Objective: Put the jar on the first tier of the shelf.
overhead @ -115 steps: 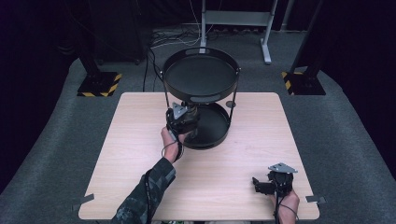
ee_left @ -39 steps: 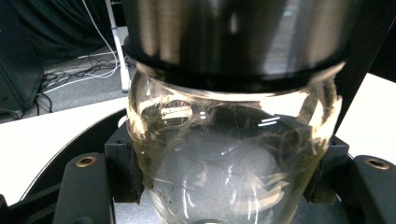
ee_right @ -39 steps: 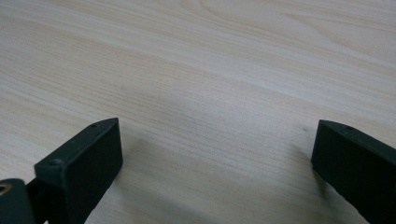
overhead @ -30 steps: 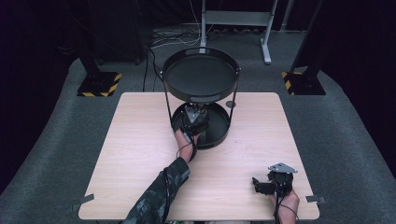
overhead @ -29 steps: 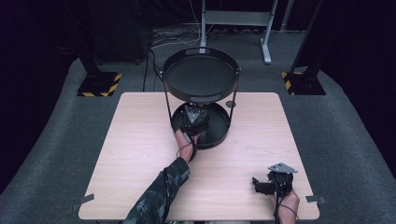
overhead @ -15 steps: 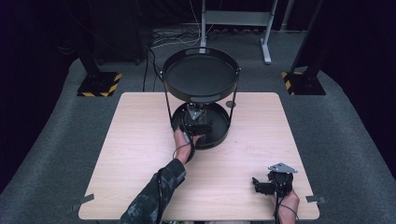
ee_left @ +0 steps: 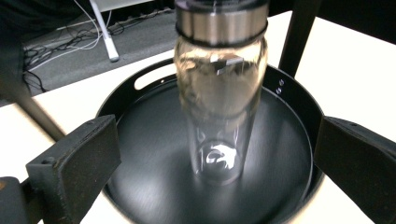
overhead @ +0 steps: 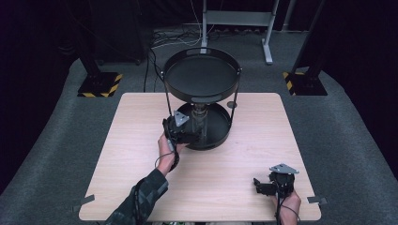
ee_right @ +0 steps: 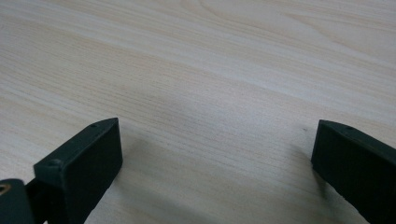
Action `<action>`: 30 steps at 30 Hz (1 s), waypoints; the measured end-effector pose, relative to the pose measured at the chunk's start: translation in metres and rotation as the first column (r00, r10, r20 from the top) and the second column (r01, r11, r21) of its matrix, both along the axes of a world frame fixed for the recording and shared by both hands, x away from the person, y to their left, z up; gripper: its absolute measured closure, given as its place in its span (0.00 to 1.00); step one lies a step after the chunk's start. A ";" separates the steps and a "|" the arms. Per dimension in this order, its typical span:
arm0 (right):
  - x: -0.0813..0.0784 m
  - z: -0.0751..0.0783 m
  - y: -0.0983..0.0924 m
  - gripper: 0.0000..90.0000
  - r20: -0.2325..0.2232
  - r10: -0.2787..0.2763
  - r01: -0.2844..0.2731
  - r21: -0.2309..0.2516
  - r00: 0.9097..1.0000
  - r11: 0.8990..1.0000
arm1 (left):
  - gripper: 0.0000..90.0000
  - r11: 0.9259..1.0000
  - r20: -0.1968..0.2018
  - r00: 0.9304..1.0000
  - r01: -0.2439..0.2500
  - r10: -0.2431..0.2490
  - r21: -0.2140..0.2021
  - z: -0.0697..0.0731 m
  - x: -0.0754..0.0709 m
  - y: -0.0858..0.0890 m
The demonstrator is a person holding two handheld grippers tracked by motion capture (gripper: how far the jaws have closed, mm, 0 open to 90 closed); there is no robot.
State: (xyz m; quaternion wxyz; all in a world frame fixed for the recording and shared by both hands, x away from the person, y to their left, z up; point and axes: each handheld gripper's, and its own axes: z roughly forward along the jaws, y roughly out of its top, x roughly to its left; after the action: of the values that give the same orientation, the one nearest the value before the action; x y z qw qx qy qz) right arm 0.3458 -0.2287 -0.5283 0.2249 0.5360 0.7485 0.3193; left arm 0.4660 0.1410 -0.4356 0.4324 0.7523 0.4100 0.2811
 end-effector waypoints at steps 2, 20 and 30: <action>0.000 0.000 0.000 0.01 0.000 0.000 0.000 0.000 1.000 1.000 | 0.00 1.000 0.001 1.000 0.004 -0.004 0.007 -0.001 -0.007 0.005; 0.000 0.000 0.000 0.01 0.000 -0.001 0.001 -0.001 1.000 1.000 | 0.00 0.990 -0.147 0.981 -0.115 0.126 0.080 -0.063 -0.093 0.109; 0.000 0.000 0.000 0.01 0.000 -0.003 0.003 -0.002 1.000 1.000 | 0.00 0.981 -0.244 0.951 -0.174 0.190 0.087 -0.087 -0.111 0.137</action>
State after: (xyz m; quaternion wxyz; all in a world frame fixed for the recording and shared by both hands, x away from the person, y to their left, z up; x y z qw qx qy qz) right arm 0.3458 -0.2286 -0.5283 0.2260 0.5368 0.7480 0.3183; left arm 0.3549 0.2782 -0.5229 0.3247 0.7543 0.5198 0.2354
